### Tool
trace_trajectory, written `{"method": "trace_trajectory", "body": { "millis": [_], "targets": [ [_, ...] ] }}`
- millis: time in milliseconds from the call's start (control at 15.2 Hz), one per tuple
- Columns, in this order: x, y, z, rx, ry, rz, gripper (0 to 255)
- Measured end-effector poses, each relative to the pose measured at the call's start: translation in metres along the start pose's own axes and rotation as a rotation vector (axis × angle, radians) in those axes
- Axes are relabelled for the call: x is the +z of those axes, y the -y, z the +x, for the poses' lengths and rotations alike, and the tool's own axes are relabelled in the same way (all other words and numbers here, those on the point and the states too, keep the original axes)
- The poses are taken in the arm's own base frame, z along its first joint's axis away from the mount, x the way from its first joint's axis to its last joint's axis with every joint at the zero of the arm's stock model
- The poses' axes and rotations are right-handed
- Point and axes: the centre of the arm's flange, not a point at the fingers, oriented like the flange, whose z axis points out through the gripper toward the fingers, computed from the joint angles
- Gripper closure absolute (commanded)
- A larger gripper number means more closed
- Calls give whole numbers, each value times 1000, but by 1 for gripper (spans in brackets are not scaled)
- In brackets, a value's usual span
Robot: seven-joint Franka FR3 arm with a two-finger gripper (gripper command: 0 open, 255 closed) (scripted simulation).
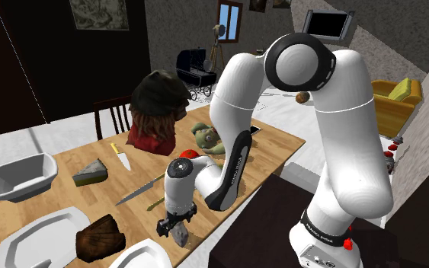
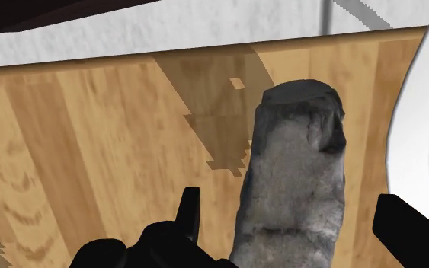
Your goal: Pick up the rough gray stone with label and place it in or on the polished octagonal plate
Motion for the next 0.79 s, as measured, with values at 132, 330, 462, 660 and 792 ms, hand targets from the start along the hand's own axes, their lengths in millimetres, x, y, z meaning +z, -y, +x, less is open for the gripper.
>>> {"method": "trace_trajectory", "body": {
  "millis": [132, 330, 462, 660, 792],
  "targets": [
    [0, 0, 0, 0, 0, 0, 255],
    [0, 0, 0, 0, 0, 0, 255],
    [0, 0, 0, 1, 0, -1, 255],
    [0, 0, 0, 1, 0, -1, 255],
    [0, 0, 0, 1, 0, -1, 255]
  ]
}}
